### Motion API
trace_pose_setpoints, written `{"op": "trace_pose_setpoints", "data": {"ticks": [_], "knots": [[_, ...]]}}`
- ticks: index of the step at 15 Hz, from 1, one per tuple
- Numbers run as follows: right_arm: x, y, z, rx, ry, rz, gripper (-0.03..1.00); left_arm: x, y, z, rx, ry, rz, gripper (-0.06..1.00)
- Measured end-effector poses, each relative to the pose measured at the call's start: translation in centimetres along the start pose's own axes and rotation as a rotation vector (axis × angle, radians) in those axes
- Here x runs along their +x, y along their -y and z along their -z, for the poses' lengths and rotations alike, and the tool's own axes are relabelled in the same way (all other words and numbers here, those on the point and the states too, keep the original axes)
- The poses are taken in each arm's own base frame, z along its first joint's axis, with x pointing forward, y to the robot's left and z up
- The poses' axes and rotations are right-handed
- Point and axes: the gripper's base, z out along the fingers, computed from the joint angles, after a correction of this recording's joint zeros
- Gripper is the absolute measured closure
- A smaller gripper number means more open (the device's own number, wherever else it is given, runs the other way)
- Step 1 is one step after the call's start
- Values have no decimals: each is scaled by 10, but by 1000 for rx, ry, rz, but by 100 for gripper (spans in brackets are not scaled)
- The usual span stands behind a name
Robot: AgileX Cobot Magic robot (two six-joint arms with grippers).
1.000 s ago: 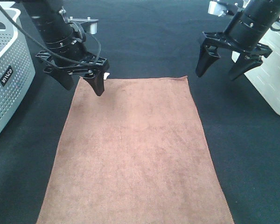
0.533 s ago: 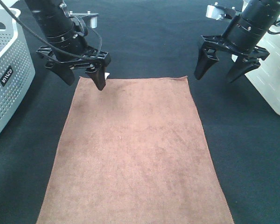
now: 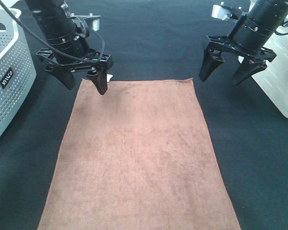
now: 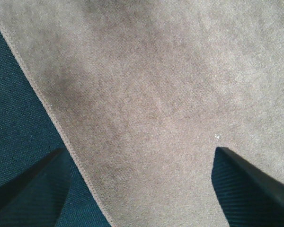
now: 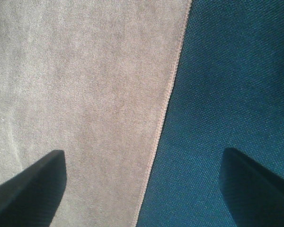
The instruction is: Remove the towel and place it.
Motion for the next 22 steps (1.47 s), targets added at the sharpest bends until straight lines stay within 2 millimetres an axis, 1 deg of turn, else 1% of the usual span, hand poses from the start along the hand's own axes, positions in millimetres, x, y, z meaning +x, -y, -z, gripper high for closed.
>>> {"op": "trace_pose_setpoints", "data": {"ticks": [7,9,11,12,15,16,17,18,19,20,22], "knots": [[-2,0,0,4,18,0,16,0,-3,0,9,-6,36,18],[-3,0,0,3,28,-1,16,-1,-15,0,29,-3,80,18],[-5,0,0,5,53,-2,17,-1,-29,-7,25,-15,115,18],[-6,1,0,8,67,-1,17,-3,-33,-9,25,-17,123,18],[-15,1,1,6,141,3,17,-15,-52,-13,22,16,157,18],[-15,1,1,6,141,3,17,-15,-52,-13,22,16,157,18],[-22,1,-1,4,164,4,17,-22,-58,-15,9,36,153,18],[-29,4,-8,3,168,4,17,-29,-62,-17,6,57,155,18],[-36,7,-16,2,164,3,17,-36,-68,-24,1,67,159,18],[-47,11,-29,1,159,1,17,-41,-73,-29,-3,76,162,18],[-64,17,-43,2,174,6,17,-49,-87,-38,-9,91,181,18]]}}
